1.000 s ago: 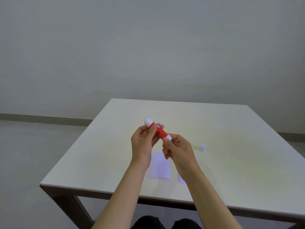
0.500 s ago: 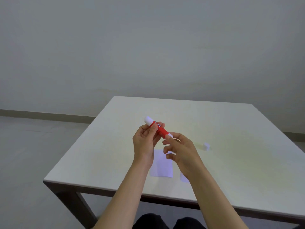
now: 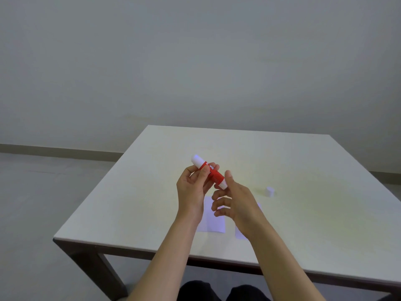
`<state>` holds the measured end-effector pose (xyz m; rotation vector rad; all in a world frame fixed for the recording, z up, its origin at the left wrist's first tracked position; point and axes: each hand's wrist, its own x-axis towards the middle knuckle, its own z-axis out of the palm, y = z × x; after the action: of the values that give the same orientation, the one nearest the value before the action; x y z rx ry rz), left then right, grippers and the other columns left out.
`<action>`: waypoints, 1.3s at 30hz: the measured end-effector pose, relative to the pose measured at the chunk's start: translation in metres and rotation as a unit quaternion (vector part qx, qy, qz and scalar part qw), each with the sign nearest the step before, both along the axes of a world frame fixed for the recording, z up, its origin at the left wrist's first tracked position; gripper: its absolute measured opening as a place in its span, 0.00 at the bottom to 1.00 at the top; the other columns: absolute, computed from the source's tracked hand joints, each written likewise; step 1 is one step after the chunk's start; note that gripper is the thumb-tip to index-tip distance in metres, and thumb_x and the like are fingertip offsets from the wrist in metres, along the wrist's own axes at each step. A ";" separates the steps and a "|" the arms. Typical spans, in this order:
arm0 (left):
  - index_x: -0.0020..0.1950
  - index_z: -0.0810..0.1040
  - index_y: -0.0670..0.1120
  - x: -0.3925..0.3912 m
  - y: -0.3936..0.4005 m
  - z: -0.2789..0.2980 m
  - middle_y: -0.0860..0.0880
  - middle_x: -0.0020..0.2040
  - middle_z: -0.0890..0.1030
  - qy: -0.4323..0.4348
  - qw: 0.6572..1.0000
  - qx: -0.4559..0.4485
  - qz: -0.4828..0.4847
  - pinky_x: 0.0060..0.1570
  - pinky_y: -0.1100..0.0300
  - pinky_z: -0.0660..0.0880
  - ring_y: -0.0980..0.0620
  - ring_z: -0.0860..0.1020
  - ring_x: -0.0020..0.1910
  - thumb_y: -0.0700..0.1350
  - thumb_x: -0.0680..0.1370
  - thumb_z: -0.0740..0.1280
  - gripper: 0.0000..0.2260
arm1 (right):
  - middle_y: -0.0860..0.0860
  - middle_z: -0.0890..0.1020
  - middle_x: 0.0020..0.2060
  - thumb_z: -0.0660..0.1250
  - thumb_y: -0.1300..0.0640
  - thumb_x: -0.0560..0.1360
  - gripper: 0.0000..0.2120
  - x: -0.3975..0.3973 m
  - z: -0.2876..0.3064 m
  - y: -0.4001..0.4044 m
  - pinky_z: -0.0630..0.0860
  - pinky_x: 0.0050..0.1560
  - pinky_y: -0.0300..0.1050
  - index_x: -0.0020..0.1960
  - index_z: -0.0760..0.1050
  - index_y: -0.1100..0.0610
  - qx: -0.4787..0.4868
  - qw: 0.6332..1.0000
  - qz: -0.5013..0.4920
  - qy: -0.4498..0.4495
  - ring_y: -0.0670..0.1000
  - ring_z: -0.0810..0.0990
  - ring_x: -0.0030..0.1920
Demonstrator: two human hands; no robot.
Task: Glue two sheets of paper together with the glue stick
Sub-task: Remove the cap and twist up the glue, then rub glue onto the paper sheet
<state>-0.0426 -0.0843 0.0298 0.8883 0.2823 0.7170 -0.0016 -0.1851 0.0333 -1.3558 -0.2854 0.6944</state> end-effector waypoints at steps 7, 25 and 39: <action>0.48 0.76 0.39 0.000 -0.006 -0.004 0.45 0.45 0.86 0.002 1.000 0.004 -0.020 0.46 0.59 0.81 0.46 0.84 0.50 0.38 0.76 0.67 0.03 | 0.49 0.61 0.20 0.55 0.39 0.77 0.28 0.004 -0.006 -0.003 0.63 0.22 0.39 0.25 0.61 0.54 -0.005 0.995 -0.010 0.098 0.50 0.63 0.19; 0.72 0.66 0.56 -0.015 0.054 -0.035 0.64 0.71 0.60 0.288 0.790 0.517 -0.161 0.71 0.63 0.54 0.64 0.59 0.72 0.53 0.72 0.71 0.29 | 0.51 0.78 0.28 0.66 0.51 0.76 0.10 0.032 -0.011 -0.018 0.78 0.29 0.39 0.42 0.73 0.58 0.213 0.950 -0.185 0.137 0.50 0.78 0.25; 0.77 0.43 0.59 -0.015 0.093 -0.076 0.60 0.78 0.38 0.396 0.509 0.717 -0.266 0.72 0.49 0.34 0.54 0.35 0.76 0.73 0.66 0.61 0.46 | 0.66 0.84 0.42 0.67 0.64 0.74 0.03 0.019 -0.049 0.009 0.82 0.42 0.48 0.46 0.79 0.63 0.003 0.993 -0.104 -0.061 0.56 0.84 0.36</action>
<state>-0.0575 0.0085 -0.0462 2.7972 0.1229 -0.3406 0.0172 -0.1763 -0.0154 -1.4014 -0.2383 0.4376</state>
